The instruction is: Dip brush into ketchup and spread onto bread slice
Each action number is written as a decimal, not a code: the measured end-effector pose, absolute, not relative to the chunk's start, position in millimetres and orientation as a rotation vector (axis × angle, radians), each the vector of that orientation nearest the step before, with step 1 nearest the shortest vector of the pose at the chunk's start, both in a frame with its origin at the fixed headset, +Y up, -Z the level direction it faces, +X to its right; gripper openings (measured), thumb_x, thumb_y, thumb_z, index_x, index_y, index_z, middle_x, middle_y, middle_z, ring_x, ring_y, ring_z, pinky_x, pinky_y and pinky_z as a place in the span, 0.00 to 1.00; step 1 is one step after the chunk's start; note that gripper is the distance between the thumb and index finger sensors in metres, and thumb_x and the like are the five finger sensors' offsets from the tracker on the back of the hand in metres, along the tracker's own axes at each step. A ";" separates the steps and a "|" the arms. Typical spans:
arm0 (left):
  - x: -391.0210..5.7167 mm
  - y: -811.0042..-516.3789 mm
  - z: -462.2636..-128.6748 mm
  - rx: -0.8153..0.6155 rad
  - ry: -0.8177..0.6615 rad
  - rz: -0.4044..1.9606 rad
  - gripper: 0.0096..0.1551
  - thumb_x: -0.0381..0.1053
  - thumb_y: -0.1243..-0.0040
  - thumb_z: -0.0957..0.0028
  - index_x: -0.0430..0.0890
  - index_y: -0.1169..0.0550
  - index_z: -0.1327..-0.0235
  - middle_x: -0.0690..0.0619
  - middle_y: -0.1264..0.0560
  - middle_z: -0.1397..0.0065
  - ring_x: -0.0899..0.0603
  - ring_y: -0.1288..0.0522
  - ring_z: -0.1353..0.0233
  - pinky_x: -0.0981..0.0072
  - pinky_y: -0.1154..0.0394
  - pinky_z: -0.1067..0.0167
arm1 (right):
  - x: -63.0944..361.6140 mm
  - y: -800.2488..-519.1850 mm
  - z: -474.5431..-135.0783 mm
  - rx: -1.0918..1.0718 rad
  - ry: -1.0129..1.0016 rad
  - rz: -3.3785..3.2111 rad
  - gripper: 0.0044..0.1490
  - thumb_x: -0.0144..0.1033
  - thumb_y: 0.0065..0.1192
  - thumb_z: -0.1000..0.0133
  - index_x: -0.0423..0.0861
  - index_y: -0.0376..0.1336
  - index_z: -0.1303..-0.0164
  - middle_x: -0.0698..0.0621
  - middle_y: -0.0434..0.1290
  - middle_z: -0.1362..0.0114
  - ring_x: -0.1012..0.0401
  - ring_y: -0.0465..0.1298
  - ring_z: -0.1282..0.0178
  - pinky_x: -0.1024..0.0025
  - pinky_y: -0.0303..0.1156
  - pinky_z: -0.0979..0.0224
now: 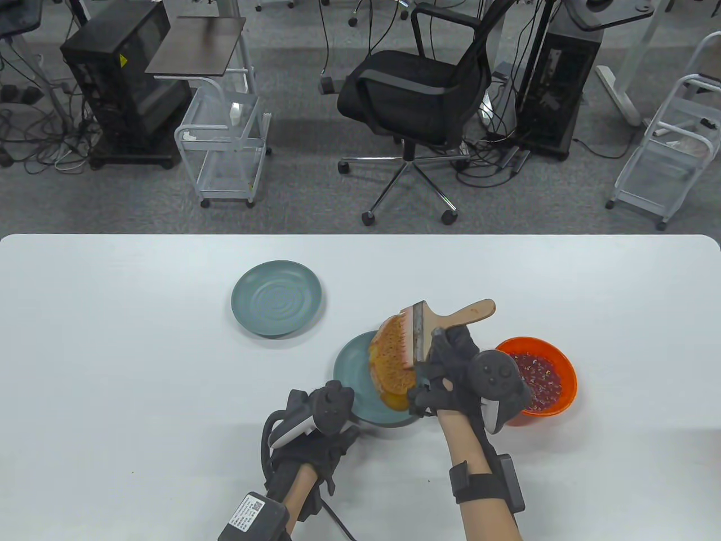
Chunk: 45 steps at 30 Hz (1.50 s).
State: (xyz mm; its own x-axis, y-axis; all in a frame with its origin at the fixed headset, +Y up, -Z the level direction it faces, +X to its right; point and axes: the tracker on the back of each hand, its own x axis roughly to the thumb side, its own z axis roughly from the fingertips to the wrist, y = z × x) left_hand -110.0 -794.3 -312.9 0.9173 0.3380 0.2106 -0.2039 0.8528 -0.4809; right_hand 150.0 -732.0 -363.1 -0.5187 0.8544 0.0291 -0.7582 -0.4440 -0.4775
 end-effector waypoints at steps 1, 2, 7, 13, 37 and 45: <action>-110.1 -794.1 -312.8 -0.470 -0.295 0.289 0.39 0.57 0.50 0.30 0.49 0.53 0.15 0.46 0.63 0.15 0.28 0.56 0.17 0.34 0.51 0.29 | 145.4 -734.6 -364.0 -0.257 -0.490 2.035 0.29 0.32 0.73 0.45 0.31 0.68 0.38 0.31 0.78 0.45 0.46 0.89 0.56 0.65 0.92 0.59; -110.2 -794.2 -312.8 -0.470 -0.296 0.290 0.39 0.57 0.50 0.30 0.49 0.53 0.15 0.47 0.63 0.15 0.29 0.56 0.17 0.34 0.51 0.29 | 143.1 -735.8 -364.0 -0.257 -0.472 2.027 0.29 0.32 0.73 0.45 0.31 0.68 0.38 0.31 0.78 0.45 0.46 0.89 0.56 0.65 0.91 0.59; -111.1 -794.3 -313.0 -0.472 -0.299 0.300 0.39 0.57 0.50 0.30 0.49 0.53 0.15 0.47 0.63 0.15 0.29 0.56 0.17 0.35 0.51 0.29 | 151.4 -725.1 -360.6 -0.244 -0.667 2.211 0.29 0.32 0.73 0.46 0.31 0.69 0.39 0.31 0.78 0.46 0.46 0.90 0.57 0.65 0.92 0.60; -110.5 -794.3 -312.7 -0.468 -0.294 0.291 0.39 0.57 0.50 0.30 0.49 0.53 0.15 0.47 0.63 0.15 0.29 0.56 0.17 0.34 0.51 0.29 | 141.2 -719.6 -358.6 -0.198 -0.643 2.173 0.29 0.33 0.73 0.45 0.32 0.68 0.38 0.32 0.78 0.45 0.47 0.90 0.56 0.66 0.92 0.59; -113.3 -794.7 -312.4 -0.480 -0.304 0.304 0.39 0.56 0.51 0.30 0.50 0.54 0.15 0.47 0.64 0.15 0.29 0.57 0.17 0.35 0.54 0.29 | 270.4 -669.1 -316.0 -0.270 -0.808 2.507 0.29 0.34 0.72 0.45 0.36 0.68 0.36 0.33 0.77 0.42 0.46 0.88 0.53 0.63 0.88 0.58; -110.8 -795.3 -311.4 -0.481 -0.301 0.290 0.40 0.56 0.51 0.30 0.49 0.55 0.15 0.47 0.65 0.15 0.28 0.58 0.17 0.35 0.54 0.29 | 278.5 -692.3 -315.2 -0.333 -0.740 2.636 0.29 0.33 0.72 0.45 0.34 0.69 0.37 0.33 0.78 0.43 0.46 0.88 0.54 0.62 0.89 0.59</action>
